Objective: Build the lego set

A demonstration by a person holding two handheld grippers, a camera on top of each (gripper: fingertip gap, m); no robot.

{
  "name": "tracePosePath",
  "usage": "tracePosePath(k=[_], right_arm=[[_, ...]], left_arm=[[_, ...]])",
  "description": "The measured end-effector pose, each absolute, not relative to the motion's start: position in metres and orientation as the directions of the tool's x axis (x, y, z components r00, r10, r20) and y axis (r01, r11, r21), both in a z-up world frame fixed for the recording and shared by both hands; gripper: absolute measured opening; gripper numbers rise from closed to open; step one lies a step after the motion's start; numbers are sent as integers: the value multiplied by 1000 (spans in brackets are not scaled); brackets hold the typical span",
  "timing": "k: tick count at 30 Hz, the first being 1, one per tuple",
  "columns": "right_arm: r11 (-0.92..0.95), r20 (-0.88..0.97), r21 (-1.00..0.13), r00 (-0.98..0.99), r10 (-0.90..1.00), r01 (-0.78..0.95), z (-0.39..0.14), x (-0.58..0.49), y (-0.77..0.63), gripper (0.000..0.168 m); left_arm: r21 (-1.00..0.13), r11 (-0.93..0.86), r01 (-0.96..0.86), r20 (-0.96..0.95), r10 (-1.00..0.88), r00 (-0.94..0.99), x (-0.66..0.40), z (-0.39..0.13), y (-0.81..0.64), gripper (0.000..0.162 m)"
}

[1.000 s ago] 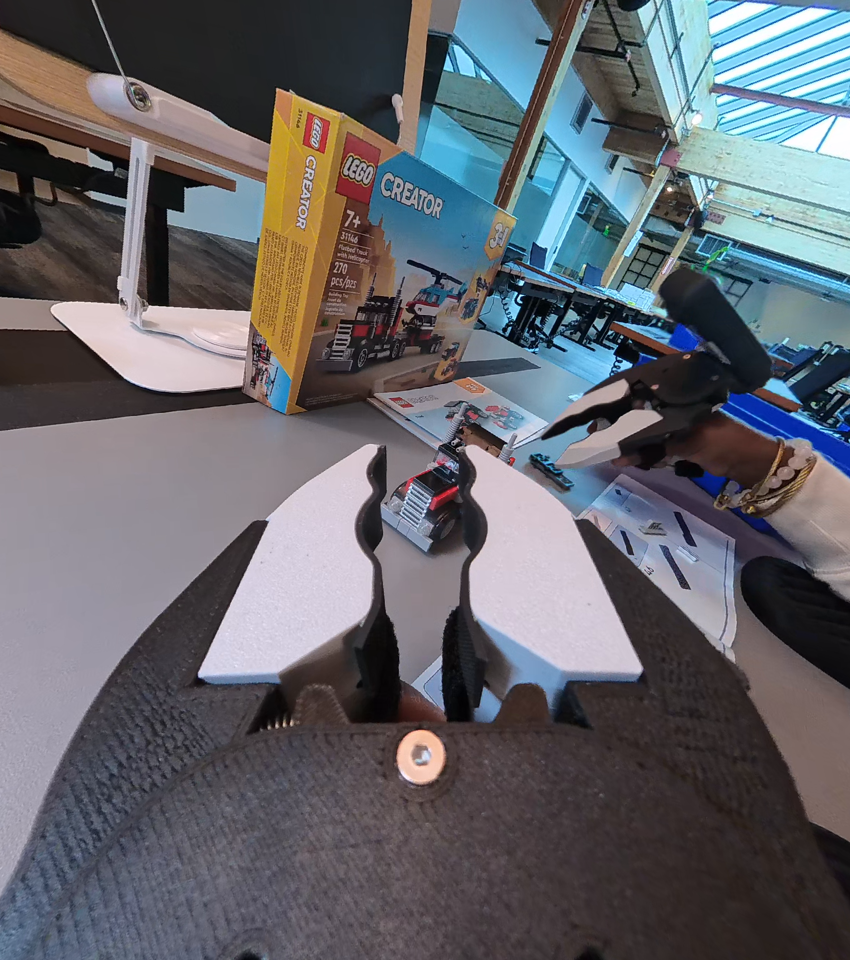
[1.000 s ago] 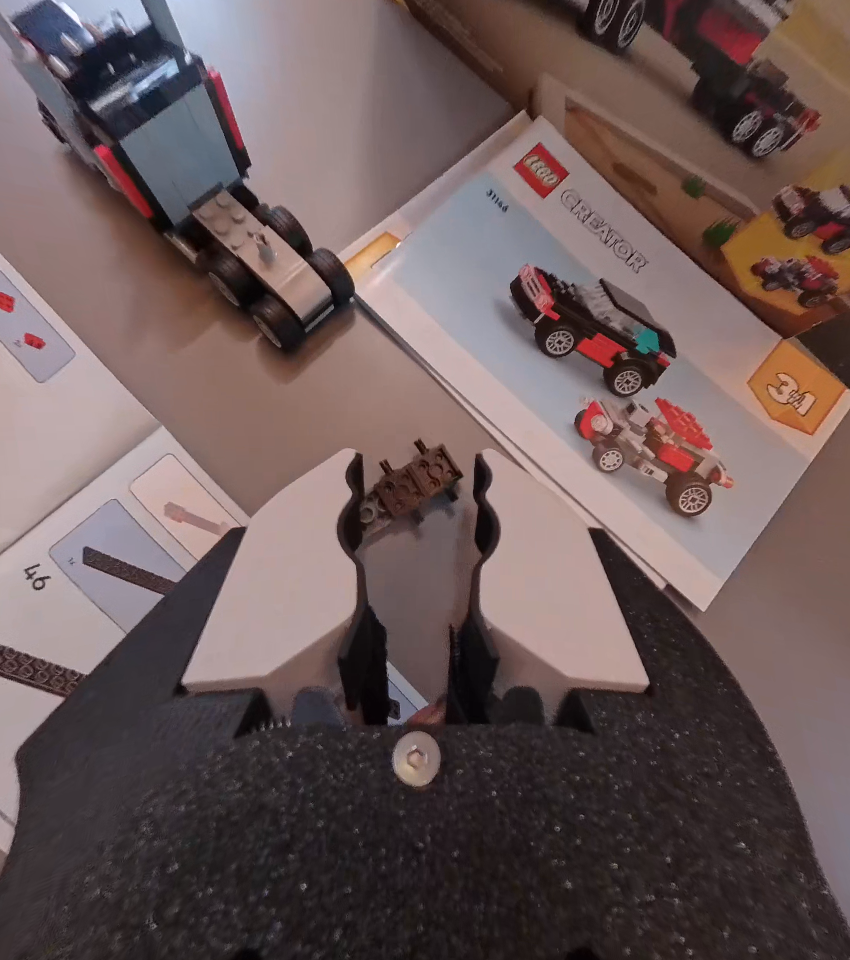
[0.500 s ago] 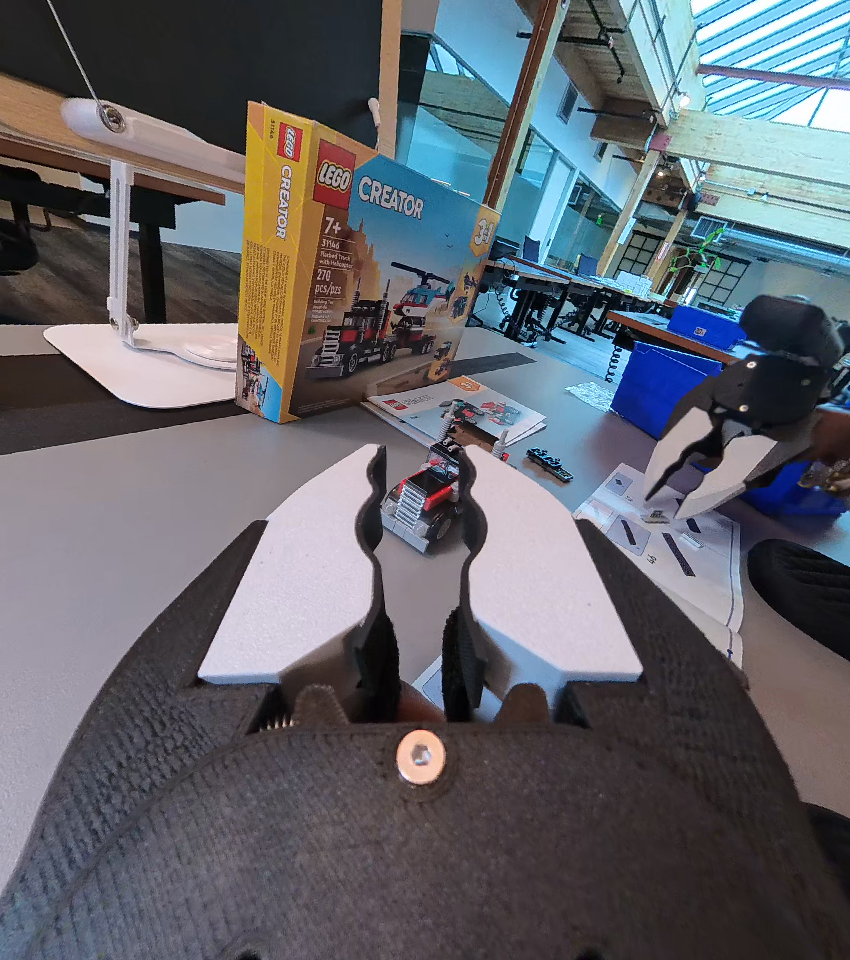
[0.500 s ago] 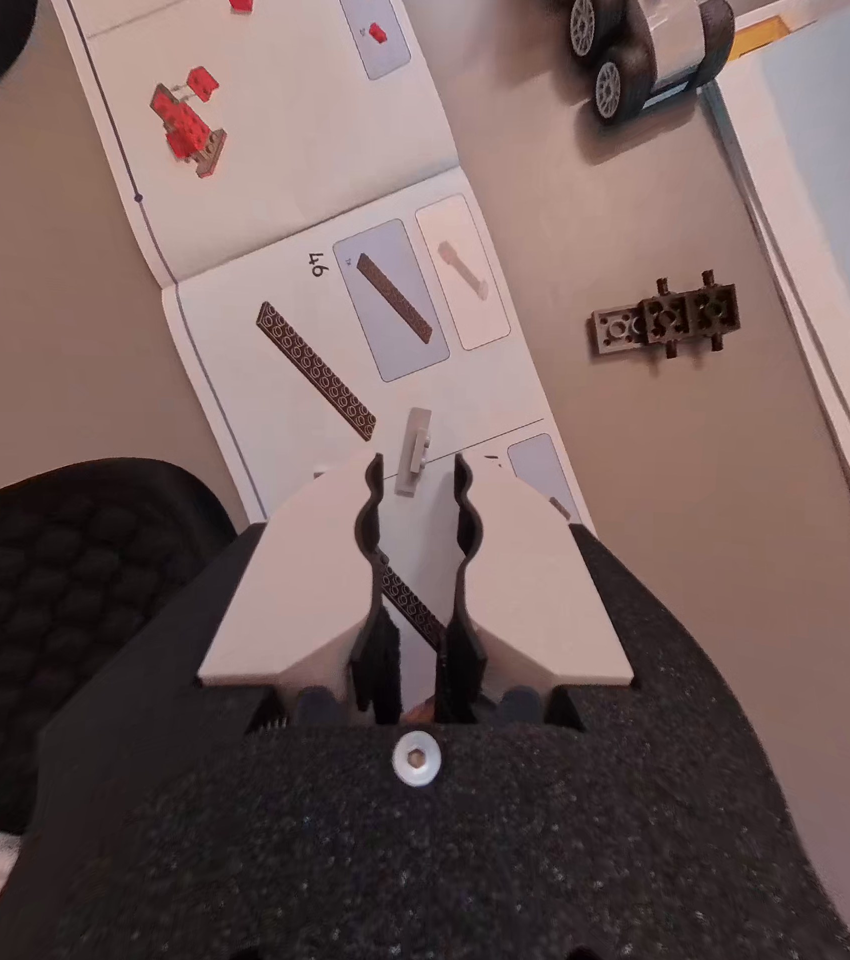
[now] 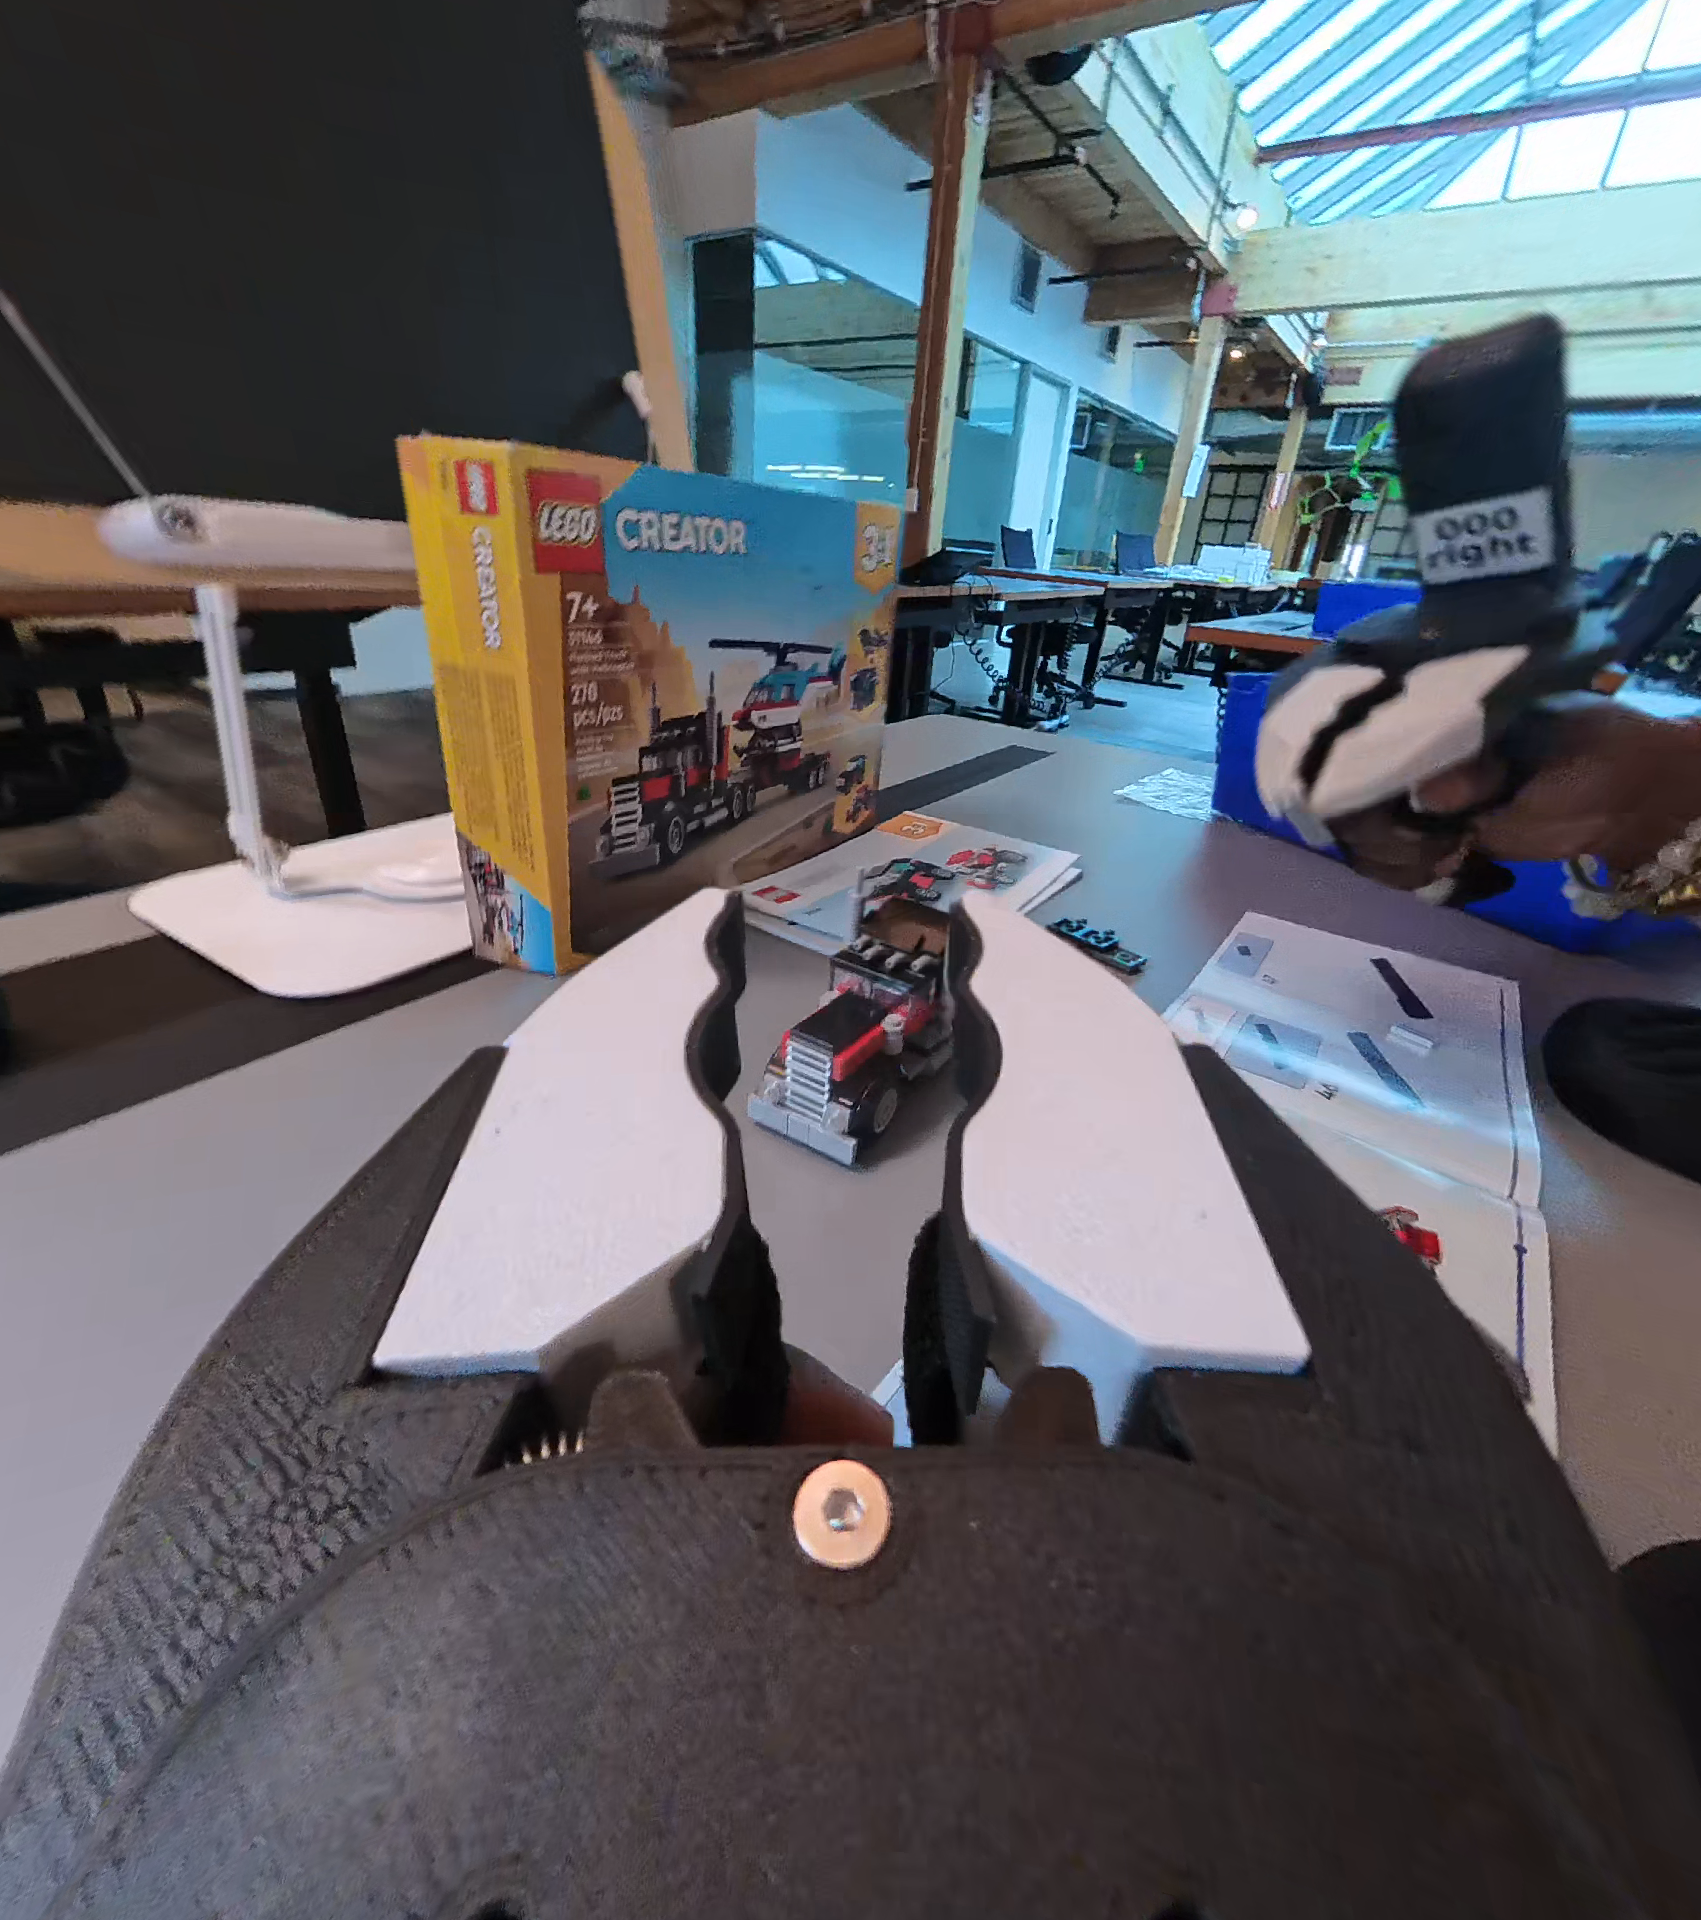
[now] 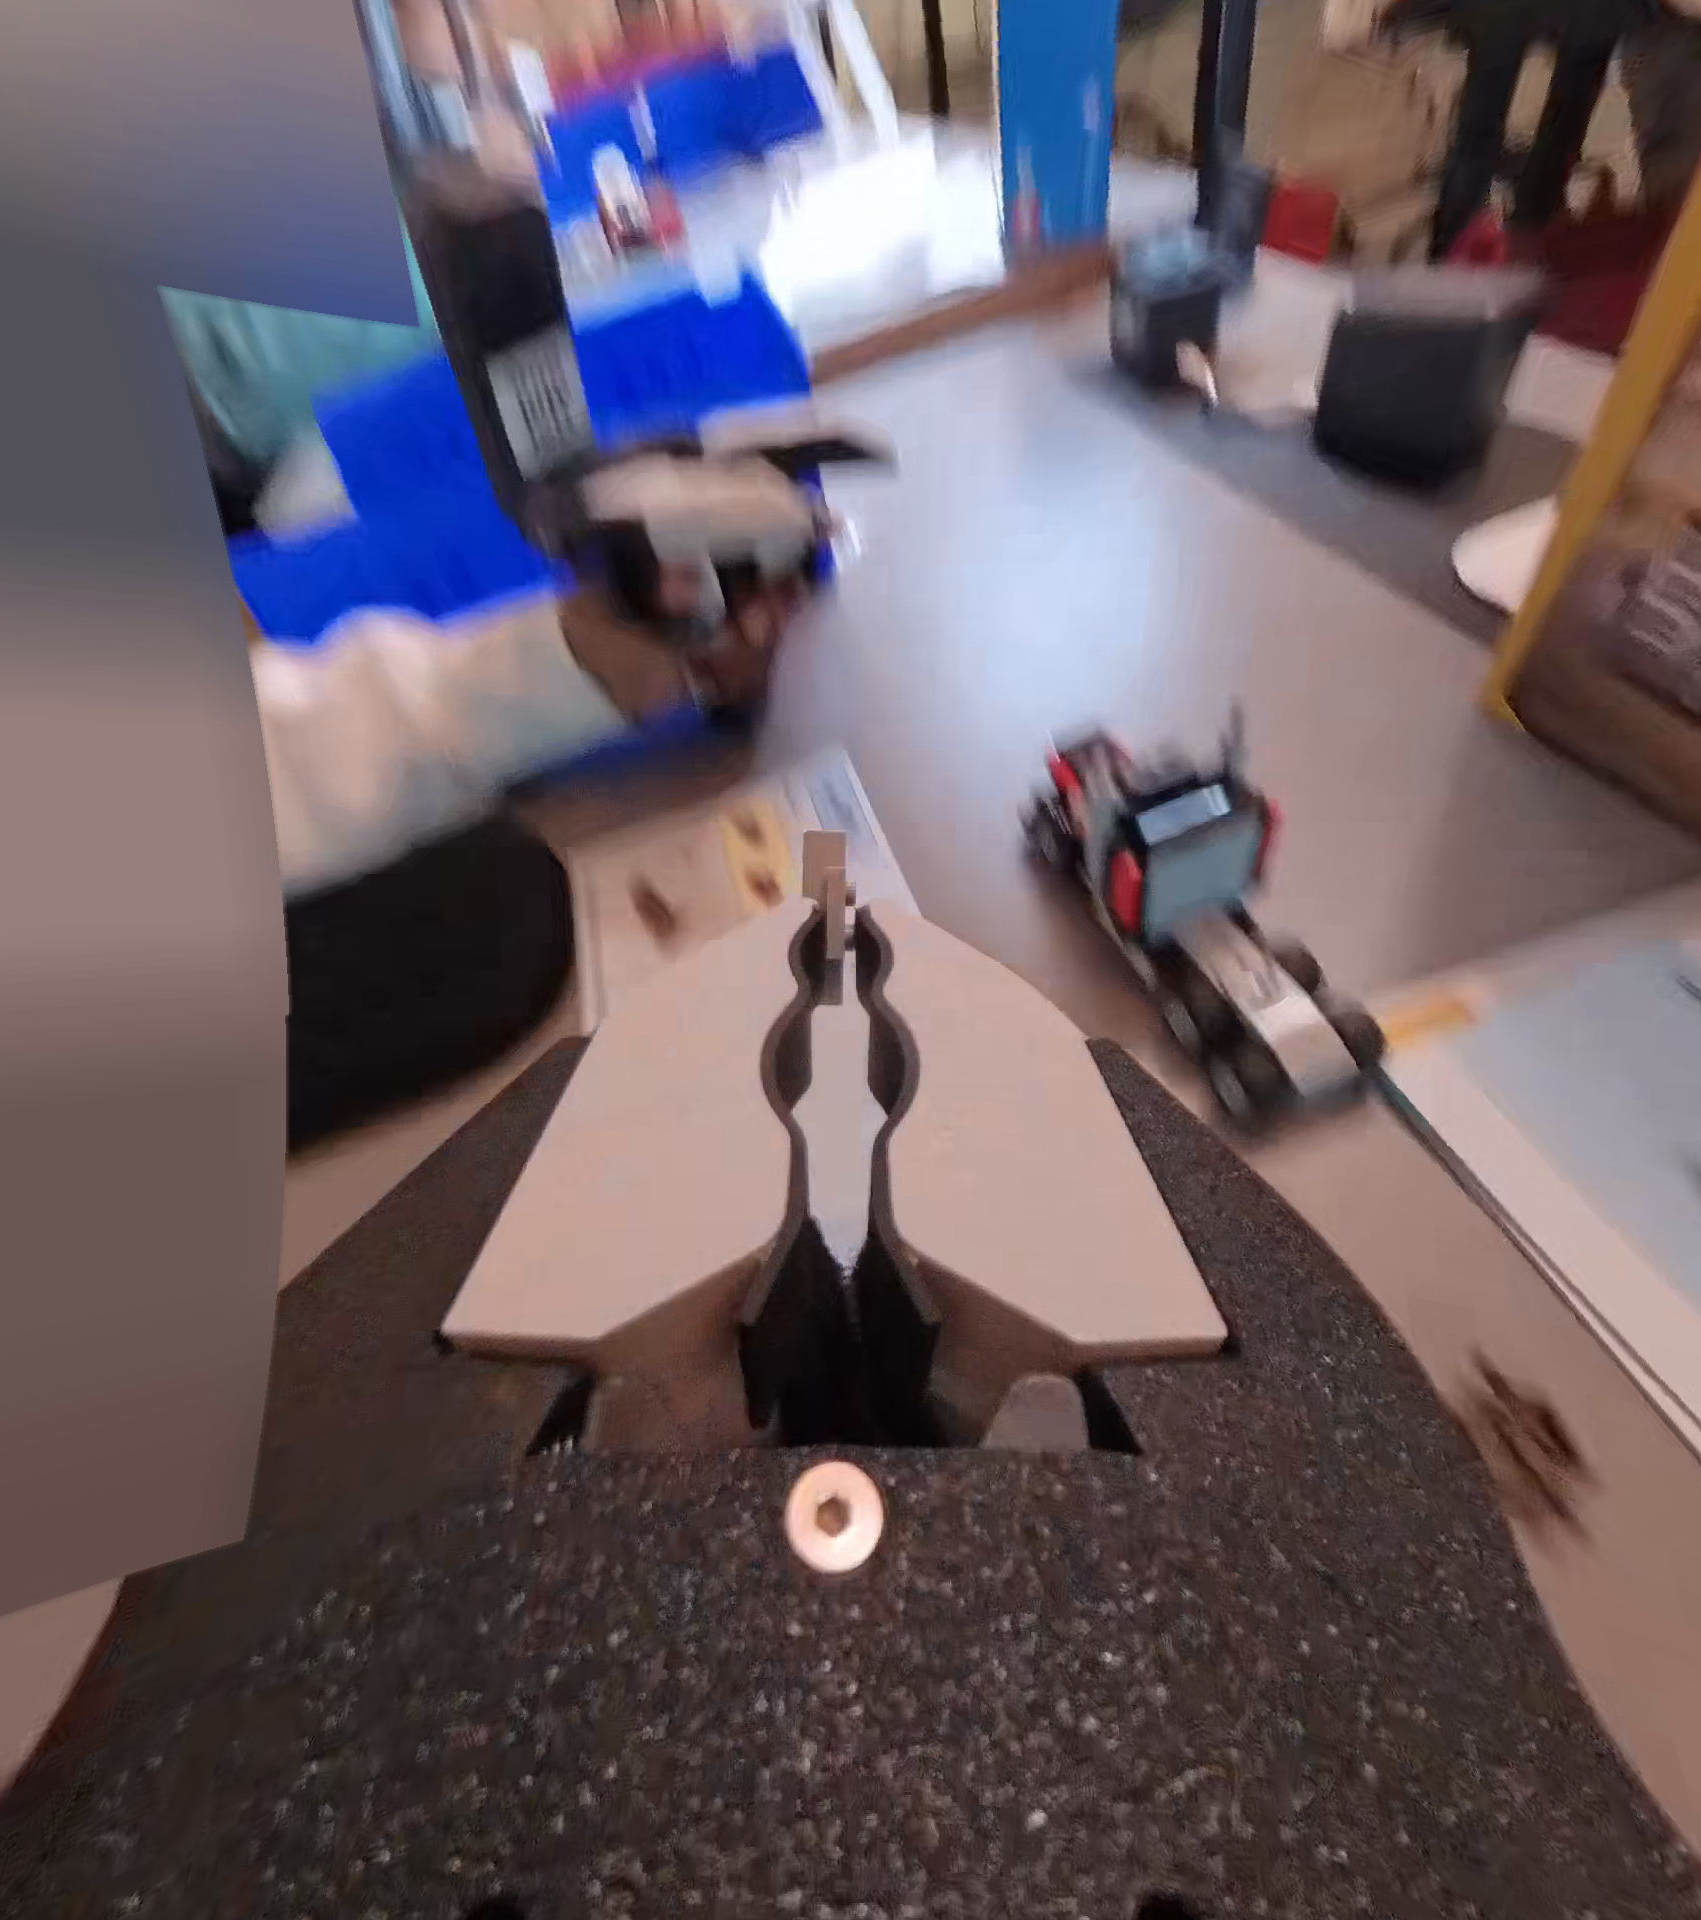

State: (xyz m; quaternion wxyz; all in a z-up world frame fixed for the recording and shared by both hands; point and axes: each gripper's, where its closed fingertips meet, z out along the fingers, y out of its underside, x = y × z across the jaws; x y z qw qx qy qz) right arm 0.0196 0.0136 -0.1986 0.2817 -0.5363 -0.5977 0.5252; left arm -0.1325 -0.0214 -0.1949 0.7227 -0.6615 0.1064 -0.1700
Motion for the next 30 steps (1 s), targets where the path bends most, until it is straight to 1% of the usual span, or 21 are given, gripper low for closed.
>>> tracePosePath(k=[1,3,5,7,9,10,11,12,13,15,17,19,21,24,27,30], right_arm=[[-207,-292,-935,-295,910,288,-185,6,5,6],[-386,-441,-897,-373,816,215,-163,-17,-13,5],[-572,-587,-799,-439,680,183,-153,-32,-23,5],[-719,-691,-674,-489,532,170,-155,-40,-24,5],[-798,-756,-576,-486,439,176,-171,-43,-20,5],[-807,-758,-565,-493,427,170,-177,-41,-18,5],[-802,-752,-579,-478,453,151,-183,-40,-15,5],[-775,-729,-620,-460,508,126,-186,-40,-13,5],[-721,-674,-686,-462,577,100,-185,-39,-13,5],[-565,-540,-821,-435,721,83,-183,-40,-17,5],[-366,-352,-930,-395,849,42,-181,-40,-20,5],[-173,-158,-985,-349,924,-10,-180,-38,-22,5],[-8,12,-998,-327,945,-61,-177,-36,-27,5],[199,213,-977,-304,929,-76,-179,-37,-34,5],[314,324,-946,-286,902,-82,-179,-36,-38,5],[384,396,-918,-272,877,-99,-176,-34,-39,5]], left_arm=[[-993,87,84,43,-394,918,-129,-193,-22,40],[-990,128,58,0,-412,911,-123,-188,-25,45],[-985,166,49,-29,-441,897,-116,-182,-28,50],[-982,185,34,-59,-473,879,-109,-179,-31,54],[-983,185,4,-90,-493,866,-102,-181,-32,56],[-983,182,-7,-99,-504,858,-98,-182,-32,56],[-985,174,-9,-100,-523,846,-93,-184,-32,55],[-987,158,1,-88,-549,831,-88,-186,-32,53],[-990,136,25,-59,-577,815,-82,-187,-32,48],[-992,71,107,39,-623,781,-75,-185,-32,41],[-981,3,195,146,-653,743,-72,-181,-31,35],[-962,-48,267,230,-671,705,-73,-179,-32,32],[-938,-82,336,299,-681,668,-77,-177,-33,31],[-896,-123,426,381,-705,598,-80,-175,-35,32],[-870,-143,471,419,-719,555,-82,-173,-36,32],[-872,-163,461,423,-727,542,-79,-174,-37,32]])
